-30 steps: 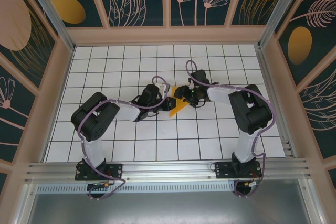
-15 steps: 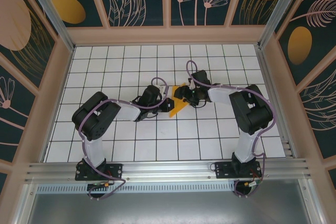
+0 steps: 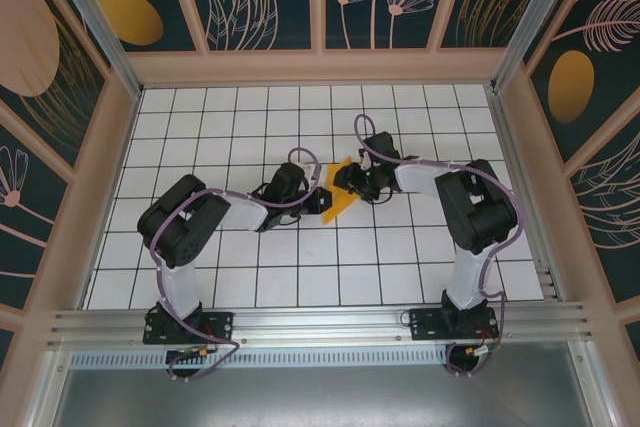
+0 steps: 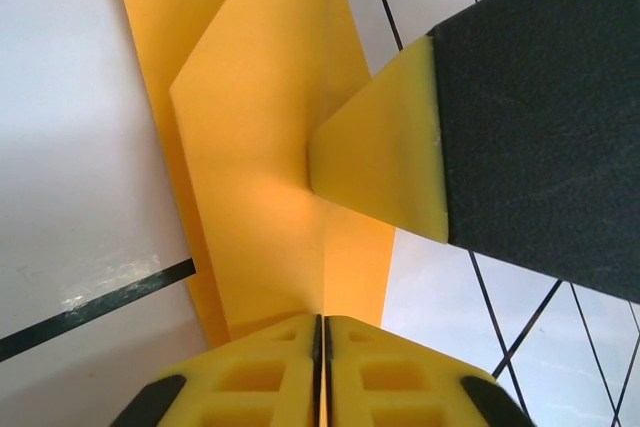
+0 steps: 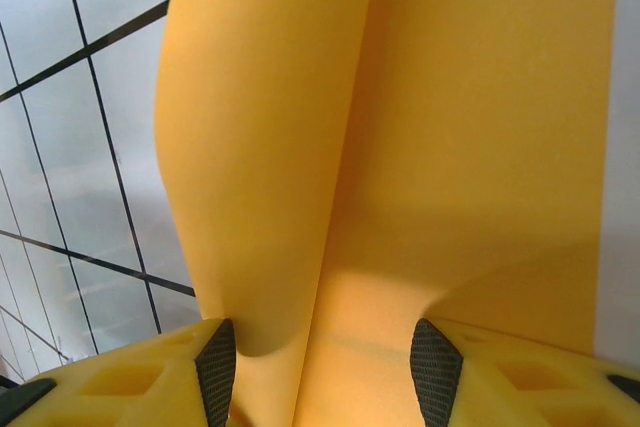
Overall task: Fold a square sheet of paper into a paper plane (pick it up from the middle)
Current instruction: Fourth fold the wing at the center of the table.
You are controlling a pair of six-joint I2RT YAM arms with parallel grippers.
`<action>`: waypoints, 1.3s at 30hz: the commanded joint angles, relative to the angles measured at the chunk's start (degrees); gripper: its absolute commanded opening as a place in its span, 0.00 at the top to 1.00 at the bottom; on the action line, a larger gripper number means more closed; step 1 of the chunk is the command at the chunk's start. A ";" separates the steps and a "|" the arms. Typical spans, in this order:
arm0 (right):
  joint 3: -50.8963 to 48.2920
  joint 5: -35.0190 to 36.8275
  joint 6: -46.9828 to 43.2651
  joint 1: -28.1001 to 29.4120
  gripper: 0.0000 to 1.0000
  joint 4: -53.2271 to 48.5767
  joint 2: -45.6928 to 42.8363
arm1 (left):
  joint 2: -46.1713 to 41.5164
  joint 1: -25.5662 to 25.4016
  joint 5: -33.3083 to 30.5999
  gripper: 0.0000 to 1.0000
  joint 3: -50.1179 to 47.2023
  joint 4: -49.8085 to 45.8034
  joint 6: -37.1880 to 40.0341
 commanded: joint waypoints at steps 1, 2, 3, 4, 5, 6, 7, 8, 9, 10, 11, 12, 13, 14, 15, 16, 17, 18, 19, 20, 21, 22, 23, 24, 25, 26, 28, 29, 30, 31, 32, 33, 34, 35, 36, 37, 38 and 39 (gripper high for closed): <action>-1.74 10.75 -2.38 -0.58 0.45 -5.13 7.84 | -3.21 -0.29 0.48 0.81 -0.63 0.50 -0.15; -1.62 10.80 -2.41 -0.57 0.45 -5.26 8.29 | -4.17 -0.18 0.48 0.80 -1.07 0.84 -0.35; -1.54 10.87 -2.51 -0.54 0.45 -5.33 8.59 | -4.97 -0.16 0.21 0.79 -1.37 1.06 -0.50; -1.40 11.04 -2.62 -0.52 0.45 -5.52 8.96 | -5.72 -0.06 -0.07 0.79 -1.73 1.20 -0.84; -1.21 11.28 -2.63 -0.44 0.45 -5.68 9.33 | -6.32 0.02 -0.05 0.79 -2.31 1.93 -1.54; -1.06 11.48 -2.78 -0.36 0.45 -5.87 9.68 | -6.67 0.04 0.25 0.79 -2.72 2.85 -2.27; -0.82 11.74 -2.89 -0.28 0.45 -6.20 10.01 | -7.01 0.01 0.48 0.81 -3.20 3.79 -2.97; -0.60 12.14 -2.89 -0.14 0.45 -6.55 10.42 | -7.32 0.06 0.13 0.81 -3.57 4.13 -3.58; -0.51 12.36 -2.97 -0.04 0.45 -6.63 10.63 | -7.74 0.00 -0.41 0.82 -3.87 4.24 -3.80; -0.28 12.61 -2.98 0.08 0.45 -6.85 11.04 | -8.00 0.01 -1.21 0.83 -4.03 4.24 -4.02; -0.08 12.88 -2.98 0.19 0.45 -7.01 11.28 | -8.18 0.01 -1.74 0.84 -4.13 4.24 -4.05; 0.06 13.12 -2.95 0.27 0.45 -7.18 11.56 | -8.23 -0.02 -1.89 0.84 -4.06 4.03 -4.02; 0.20 13.41 -2.98 0.38 0.45 -7.39 11.80 | -8.05 0.05 -2.02 0.85 -3.80 3.59 -3.99; 0.20 13.51 -2.97 0.40 0.45 -7.46 11.93 | -7.69 0.07 -2.23 0.85 -3.62 2.97 -4.02; 0.20 13.52 -2.98 0.41 0.45 -7.39 11.95 | -7.54 0.11 -2.53 0.86 -3.61 2.55 -4.11; 0.08 13.44 -2.85 0.40 0.45 -7.28 11.95 | -7.50 0.10 -3.17 0.86 -3.85 2.13 -4.27; -0.09 13.44 -2.80 0.39 0.45 -7.16 11.78 | -7.55 0.07 -4.19 0.85 -4.02 1.44 -4.37; -0.21 13.35 -2.80 0.44 0.45 -7.11 11.65 | -7.61 0.07 -4.75 0.83 -3.98 0.76 -4.28; -0.21 13.35 -2.72 0.41 0.45 -7.11 11.59 | -7.66 0.07 -5.36 0.81 -4.05 0.24 -4.16; -0.16 13.26 -2.71 0.41 0.45 -7.05 11.47 | -7.62 0.11 -5.61 0.79 -4.14 0.13 -4.09; -0.16 13.18 -2.71 0.42 0.45 -7.03 11.47 | -7.79 0.11 -5.87 0.77 -4.14 0.01 -3.97; -0.17 13.15 -2.72 0.40 0.45 -7.15 11.50 | -7.66 0.07 -6.13 0.75 -4.09 -0.13 -4.00; -0.16 13.17 -2.63 0.44 0.45 -7.01 11.50 | -7.49 0.07 -6.41 0.73 -4.05 -0.32 -3.96; -0.17 13.17 -2.63 0.40 0.45 -7.01 11.46 | -7.24 0.13 -6.47 0.71 -4.01 -0.18 -3.92; -0.17 13.09 -2.67 0.39 0.45 -7.05 11.47 | -6.84 0.07 -6.30 0.69 -3.91 0.06 -4.07; -0.17 13.00 -2.63 0.41 0.45 -7.02 11.48 | -6.21 0.08 -5.82 0.67 -3.52 0.19 -4.10; -0.16 12.78 -2.71 0.39 0.45 -6.94 11.37 | -4.39 0.09 -4.13 0.66 -2.54 0.59 -4.13; -0.21 12.73 -2.79 0.40 0.45 -6.95 11.37 | -3.45 0.09 -3.18 0.66 -2.17 1.16 -4.31; -0.17 12.65 -2.80 0.43 0.45 -6.90 11.39 | -2.66 0.07 -2.25 0.66 -1.84 1.81 -4.42; -0.16 12.56 -2.80 0.44 0.45 -6.86 11.35 | -2.06 0.08 -1.98 0.66 -1.40 1.76 -4.42; -0.16 12.43 -2.82 0.42 0.45 -6.85 11.30 | -1.33 0.07 -1.91 0.66 -0.78 1.38 -4.36; -0.16 12.32 -2.87 0.44 0.45 -6.77 11.29 | -0.86 0.07 -1.68 0.66 -0.34 1.17 -4.19; -0.16 12.14 -2.89 0.41 0.45 -6.70 11.21 | -0.49 0.08 -1.18 0.66 -0.10 1.44 -4.04; -0.16 12.04 -2.89 0.39 0.45 -6.68 11.22 | -0.20 0.12 -0.53 0.67 0.10 2.04 -4.02; -0.16 11.99 -2.89 0.44 0.45 -6.59 11.11 | -0.03 0.07 0.08 0.69 0.13 2.57 -4.06; -0.29 11.94 -2.97 0.39 0.45 -6.61 11.11 | 0.05 0.09 1.00 0.71 0.09 3.40 -4.04; -0.29 11.77 -2.98 0.39 0.45 -6.52 11.03 | 0.08 0.12 1.68 0.72 -0.07 4.24 -4.14; -0.28 11.77 -3.02 0.40 0.45 -6.43 10.94 | 0.08 0.07 2.10 0.73 -0.07 4.67 -4.11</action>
